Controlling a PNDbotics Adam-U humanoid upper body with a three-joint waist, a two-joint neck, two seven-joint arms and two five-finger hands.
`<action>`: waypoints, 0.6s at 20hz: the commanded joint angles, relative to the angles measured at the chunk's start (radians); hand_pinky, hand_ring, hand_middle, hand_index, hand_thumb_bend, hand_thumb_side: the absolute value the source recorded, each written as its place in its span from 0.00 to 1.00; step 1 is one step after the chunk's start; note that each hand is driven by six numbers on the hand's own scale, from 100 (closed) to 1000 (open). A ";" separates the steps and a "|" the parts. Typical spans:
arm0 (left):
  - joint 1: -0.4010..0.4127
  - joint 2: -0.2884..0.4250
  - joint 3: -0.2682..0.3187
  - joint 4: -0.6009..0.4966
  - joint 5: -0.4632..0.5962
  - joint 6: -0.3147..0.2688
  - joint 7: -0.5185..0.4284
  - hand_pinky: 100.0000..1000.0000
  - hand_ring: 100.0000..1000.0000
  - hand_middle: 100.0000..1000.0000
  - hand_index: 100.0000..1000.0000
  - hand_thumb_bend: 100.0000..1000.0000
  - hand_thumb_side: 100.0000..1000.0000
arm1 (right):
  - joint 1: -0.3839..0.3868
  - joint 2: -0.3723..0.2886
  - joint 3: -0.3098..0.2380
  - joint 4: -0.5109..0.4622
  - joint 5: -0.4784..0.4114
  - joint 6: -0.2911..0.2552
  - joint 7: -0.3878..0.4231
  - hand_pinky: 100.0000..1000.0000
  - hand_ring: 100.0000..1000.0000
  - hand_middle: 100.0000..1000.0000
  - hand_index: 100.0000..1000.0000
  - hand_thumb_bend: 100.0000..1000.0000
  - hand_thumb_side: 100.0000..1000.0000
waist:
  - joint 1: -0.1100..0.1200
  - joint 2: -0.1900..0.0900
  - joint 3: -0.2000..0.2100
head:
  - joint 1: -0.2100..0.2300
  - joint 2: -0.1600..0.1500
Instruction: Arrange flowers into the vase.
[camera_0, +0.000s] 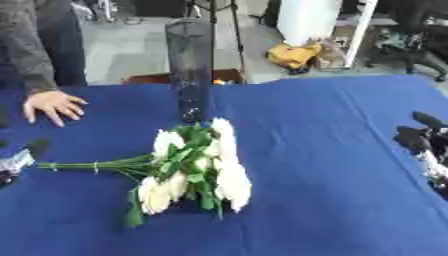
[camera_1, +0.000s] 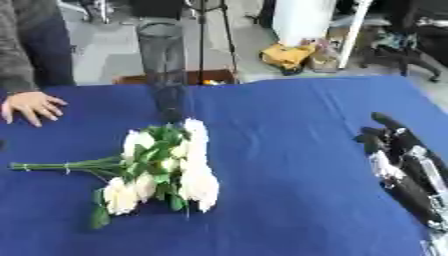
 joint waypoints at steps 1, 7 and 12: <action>-0.022 0.040 -0.003 -0.024 -0.060 0.020 -0.058 0.55 0.69 0.65 0.76 0.63 0.22 | -0.007 -0.019 -0.006 -0.008 -0.002 -0.002 0.003 0.85 0.89 0.61 0.95 0.00 0.51 | 0.006 -0.026 -0.001 | 0.003 -0.007; -0.025 0.023 -0.002 -0.035 -0.173 0.030 -0.104 0.55 0.69 0.65 0.76 0.61 0.21 | -0.007 -0.019 -0.006 -0.008 -0.003 -0.002 0.003 0.85 0.89 0.61 0.95 0.00 0.51 | 0.005 -0.026 -0.002 | 0.002 -0.007; -0.028 0.014 -0.012 -0.035 -0.270 0.031 -0.115 0.56 0.68 0.65 0.76 0.59 0.19 | -0.008 -0.019 -0.006 -0.008 -0.003 -0.002 0.003 0.85 0.89 0.61 0.95 0.00 0.50 | 0.006 -0.026 -0.002 | 0.002 -0.007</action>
